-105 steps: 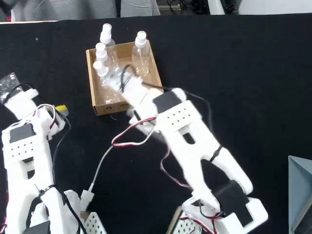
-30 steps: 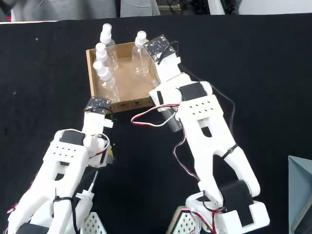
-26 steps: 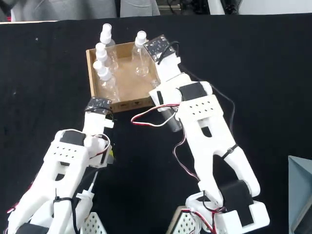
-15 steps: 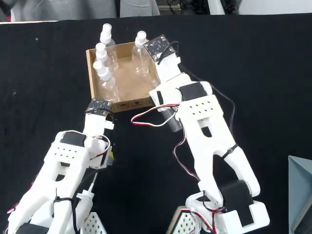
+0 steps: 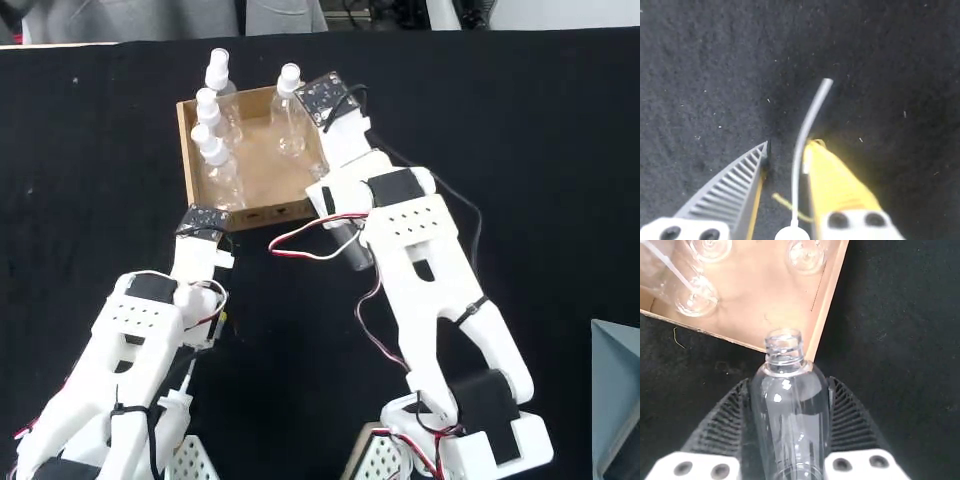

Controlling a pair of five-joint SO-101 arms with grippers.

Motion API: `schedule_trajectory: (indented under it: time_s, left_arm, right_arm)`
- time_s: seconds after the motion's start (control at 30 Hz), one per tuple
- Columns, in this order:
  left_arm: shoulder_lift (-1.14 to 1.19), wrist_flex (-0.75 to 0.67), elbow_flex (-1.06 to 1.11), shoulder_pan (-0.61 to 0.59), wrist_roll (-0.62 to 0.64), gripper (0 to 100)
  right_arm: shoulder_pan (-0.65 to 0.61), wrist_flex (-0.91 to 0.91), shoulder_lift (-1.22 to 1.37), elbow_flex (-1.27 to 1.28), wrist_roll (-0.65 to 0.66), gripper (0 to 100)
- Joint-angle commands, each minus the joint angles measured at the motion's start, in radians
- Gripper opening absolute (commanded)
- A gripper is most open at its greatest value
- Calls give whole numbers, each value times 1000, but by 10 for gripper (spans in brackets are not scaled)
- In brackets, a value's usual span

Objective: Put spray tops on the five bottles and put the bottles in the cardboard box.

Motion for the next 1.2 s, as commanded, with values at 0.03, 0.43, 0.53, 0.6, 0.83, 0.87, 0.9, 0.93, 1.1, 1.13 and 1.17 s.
schedule_trajectory:
  time_s: [0.03,0.43,0.53,0.6,0.83,0.87,0.9,0.93,1.1,1.13,1.17]
  left_arm:
    - [-21,-20,-16,13,-8,27]
    - [-23,-21,-56,2,20,29]
    - [-23,-40,-62,2,68,29]
    - [-23,-48,-67,-2,78,29]
    - [-23,-49,-116,-130,120,29]
    - [-23,-49,-124,-147,127,29]
    - [-23,-49,-130,-163,133,29]
    - [-23,-49,-137,-177,135,29]
    - [-23,-95,-145,-242,183,29]
    - [-21,-110,-145,-260,190,29]
    - [-21,-123,-145,-282,190,29]
  right_arm:
    - [26,-26,-54,-70,-12,33]
    - [26,-26,-54,-70,-12,33]
    - [26,-26,-54,-70,-12,33]
    - [26,-26,-54,-70,-12,33]
    - [28,-26,-54,-70,-12,33]
    - [28,-26,-54,-70,-12,33]
    - [28,-26,-54,-70,-12,33]
    - [28,-26,-54,-70,-12,33]
    - [28,-26,-54,-70,-12,33]
    - [28,-26,-54,-70,-12,33]
    - [28,-26,-54,-70,-12,33]
